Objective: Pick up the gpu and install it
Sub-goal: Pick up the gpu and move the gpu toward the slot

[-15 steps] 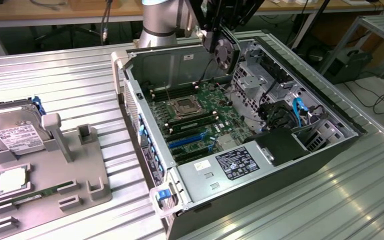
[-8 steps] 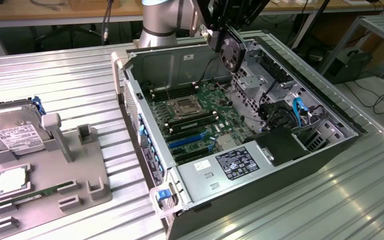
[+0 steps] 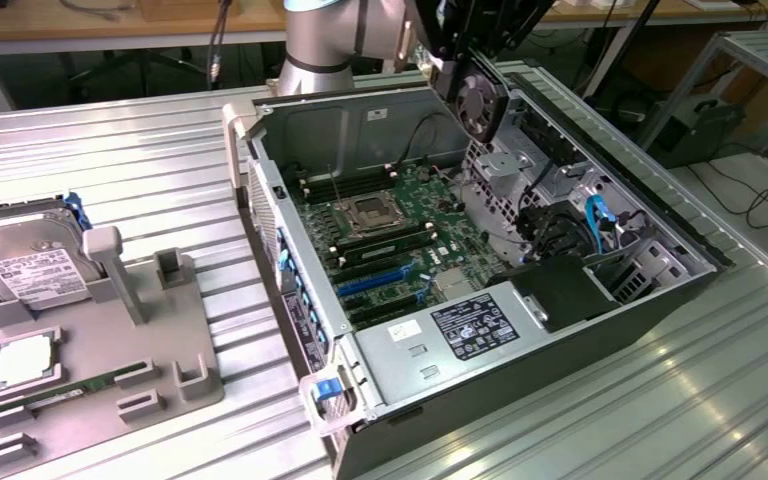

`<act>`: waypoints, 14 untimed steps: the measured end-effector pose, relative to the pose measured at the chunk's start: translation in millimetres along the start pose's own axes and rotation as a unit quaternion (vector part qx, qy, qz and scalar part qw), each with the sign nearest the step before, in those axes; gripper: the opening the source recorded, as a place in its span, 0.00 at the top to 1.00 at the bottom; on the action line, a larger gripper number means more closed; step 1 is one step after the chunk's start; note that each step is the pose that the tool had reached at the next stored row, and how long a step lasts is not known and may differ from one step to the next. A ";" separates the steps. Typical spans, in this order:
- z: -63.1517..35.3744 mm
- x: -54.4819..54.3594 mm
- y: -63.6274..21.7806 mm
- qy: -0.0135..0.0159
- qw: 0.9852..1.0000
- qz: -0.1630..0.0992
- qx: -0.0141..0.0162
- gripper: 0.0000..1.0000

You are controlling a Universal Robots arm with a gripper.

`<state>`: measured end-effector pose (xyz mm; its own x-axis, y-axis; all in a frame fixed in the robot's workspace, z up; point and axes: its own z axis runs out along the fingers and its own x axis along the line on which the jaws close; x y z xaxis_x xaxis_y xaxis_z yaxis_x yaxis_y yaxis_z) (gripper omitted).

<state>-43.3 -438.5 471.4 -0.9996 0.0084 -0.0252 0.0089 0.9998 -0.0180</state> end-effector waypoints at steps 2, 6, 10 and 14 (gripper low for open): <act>0.1 -3.5 0.1 0.000 1.000 0.000 0.000 0.72; 0.1 -6.5 0.1 0.000 1.000 0.000 0.000 0.72; 0.1 -6.5 0.1 0.000 1.000 0.000 0.000 0.72; 0.1 -6.5 0.1 0.000 1.000 0.000 0.000 0.72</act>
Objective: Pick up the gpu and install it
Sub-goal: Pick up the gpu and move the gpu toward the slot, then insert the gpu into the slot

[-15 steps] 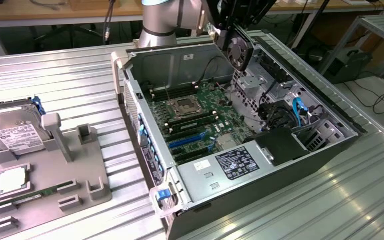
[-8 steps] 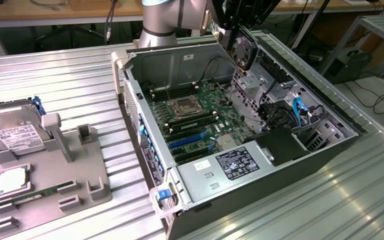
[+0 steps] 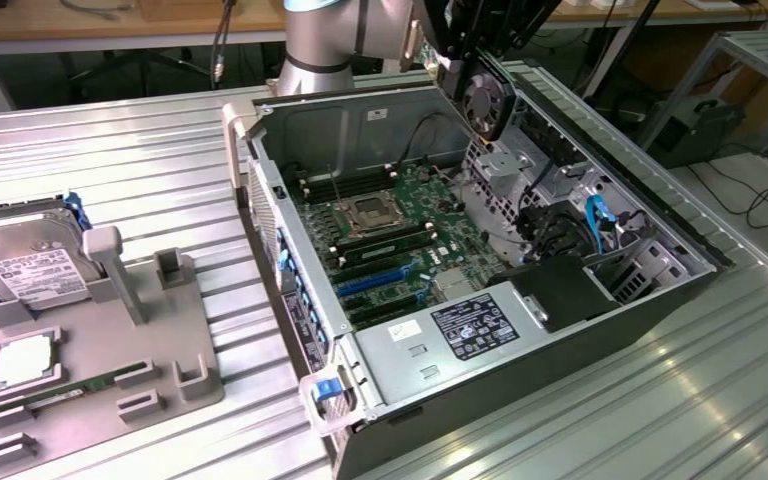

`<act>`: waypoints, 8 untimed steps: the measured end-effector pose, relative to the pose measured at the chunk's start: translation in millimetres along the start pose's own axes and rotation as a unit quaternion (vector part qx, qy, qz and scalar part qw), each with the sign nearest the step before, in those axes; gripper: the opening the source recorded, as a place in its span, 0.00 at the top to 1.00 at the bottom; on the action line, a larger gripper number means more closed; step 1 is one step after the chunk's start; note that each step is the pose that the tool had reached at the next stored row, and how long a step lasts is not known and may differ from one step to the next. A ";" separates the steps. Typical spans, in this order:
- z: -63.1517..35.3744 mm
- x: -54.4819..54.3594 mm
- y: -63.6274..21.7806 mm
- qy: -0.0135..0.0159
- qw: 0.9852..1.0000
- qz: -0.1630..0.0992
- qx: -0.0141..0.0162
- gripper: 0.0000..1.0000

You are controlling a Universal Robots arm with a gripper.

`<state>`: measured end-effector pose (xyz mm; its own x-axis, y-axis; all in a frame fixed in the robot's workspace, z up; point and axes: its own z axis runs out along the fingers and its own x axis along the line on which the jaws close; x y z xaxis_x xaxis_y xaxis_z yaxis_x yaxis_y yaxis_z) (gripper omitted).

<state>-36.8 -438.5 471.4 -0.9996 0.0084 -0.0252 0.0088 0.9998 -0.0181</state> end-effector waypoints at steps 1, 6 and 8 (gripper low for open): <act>0.0 0.0 0.0 0.000 1.000 0.000 0.000 0.72; 0.0 0.0 0.0 0.000 1.000 -0.003 0.000 0.72; 0.0 0.0 0.0 0.000 1.000 -0.005 0.000 0.72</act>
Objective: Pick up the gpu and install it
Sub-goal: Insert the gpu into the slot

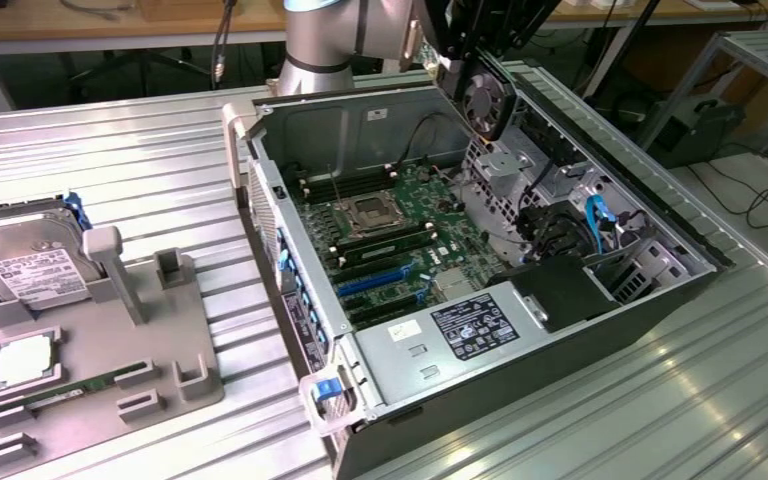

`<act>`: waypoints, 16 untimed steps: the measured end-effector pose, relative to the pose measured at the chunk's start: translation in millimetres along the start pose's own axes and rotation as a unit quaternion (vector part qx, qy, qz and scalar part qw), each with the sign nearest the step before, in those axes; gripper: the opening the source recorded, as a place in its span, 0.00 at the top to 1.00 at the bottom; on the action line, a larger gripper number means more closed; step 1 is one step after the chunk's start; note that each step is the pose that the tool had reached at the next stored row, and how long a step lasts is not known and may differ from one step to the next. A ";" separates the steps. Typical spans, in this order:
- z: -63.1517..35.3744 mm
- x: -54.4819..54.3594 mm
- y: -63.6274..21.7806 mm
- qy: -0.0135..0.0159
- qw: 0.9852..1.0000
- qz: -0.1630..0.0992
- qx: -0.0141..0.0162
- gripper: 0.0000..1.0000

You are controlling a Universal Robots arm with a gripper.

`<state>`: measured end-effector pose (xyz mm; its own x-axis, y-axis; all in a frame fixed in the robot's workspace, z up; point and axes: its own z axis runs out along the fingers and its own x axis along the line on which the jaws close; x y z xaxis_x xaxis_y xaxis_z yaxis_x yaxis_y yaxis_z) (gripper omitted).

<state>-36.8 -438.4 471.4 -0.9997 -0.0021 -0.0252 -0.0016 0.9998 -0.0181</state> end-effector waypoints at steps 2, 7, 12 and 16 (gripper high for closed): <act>0.0 0.0 0.0 0.000 1.000 -0.002 0.000 0.72; 0.0 0.0 0.0 0.000 1.000 -0.008 0.000 0.72; 0.0 0.0 0.0 0.000 1.000 -0.013 0.000 0.72; 0.0 0.0 0.0 0.000 1.000 -0.017 0.000 0.72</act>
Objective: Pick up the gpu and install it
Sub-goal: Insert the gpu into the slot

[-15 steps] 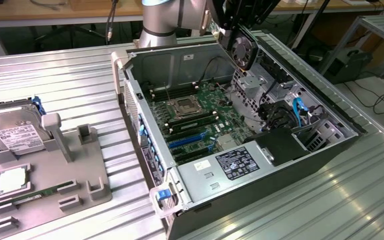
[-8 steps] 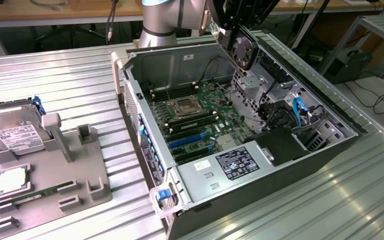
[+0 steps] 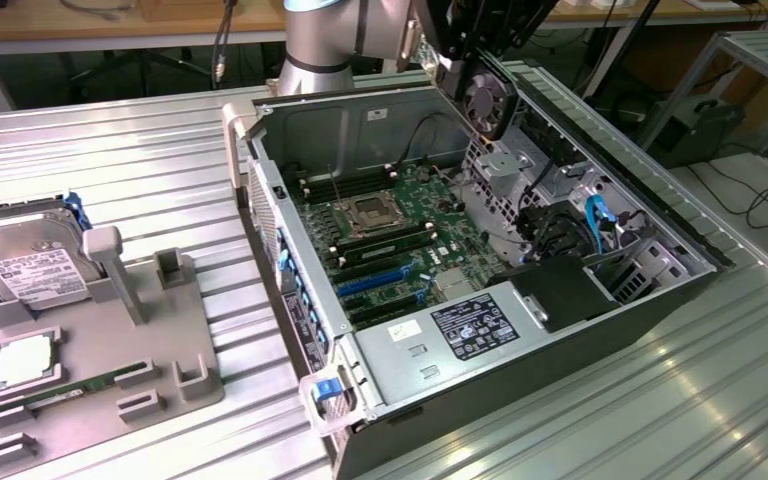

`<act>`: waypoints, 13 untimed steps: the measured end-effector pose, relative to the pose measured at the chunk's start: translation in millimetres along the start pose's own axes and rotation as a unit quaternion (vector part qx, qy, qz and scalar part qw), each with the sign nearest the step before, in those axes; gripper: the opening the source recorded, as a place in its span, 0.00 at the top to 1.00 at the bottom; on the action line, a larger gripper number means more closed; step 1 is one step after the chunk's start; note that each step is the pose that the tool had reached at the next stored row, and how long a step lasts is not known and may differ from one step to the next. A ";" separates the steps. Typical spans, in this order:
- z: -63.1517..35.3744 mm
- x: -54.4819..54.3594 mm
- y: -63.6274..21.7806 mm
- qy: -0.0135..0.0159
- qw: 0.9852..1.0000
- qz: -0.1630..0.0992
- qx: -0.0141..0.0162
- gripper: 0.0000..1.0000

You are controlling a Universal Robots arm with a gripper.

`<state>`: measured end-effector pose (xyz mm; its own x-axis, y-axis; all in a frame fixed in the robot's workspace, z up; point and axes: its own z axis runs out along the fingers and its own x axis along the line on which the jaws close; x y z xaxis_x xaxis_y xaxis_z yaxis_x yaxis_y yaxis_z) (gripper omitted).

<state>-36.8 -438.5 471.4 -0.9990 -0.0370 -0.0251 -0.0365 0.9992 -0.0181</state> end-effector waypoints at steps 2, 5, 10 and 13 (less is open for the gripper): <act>0.0 0.0 0.0 0.000 1.000 -0.003 0.000 0.72; 0.0 0.0 0.0 0.000 1.000 -0.010 0.000 0.72; 0.0 0.0 0.0 0.000 1.000 -0.018 0.000 0.72; 0.0 0.0 0.0 0.000 1.000 -0.022 -0.001 0.72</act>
<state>-36.8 -438.5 471.4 -0.9964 -0.0806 -0.0251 -0.0801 0.9966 -0.0181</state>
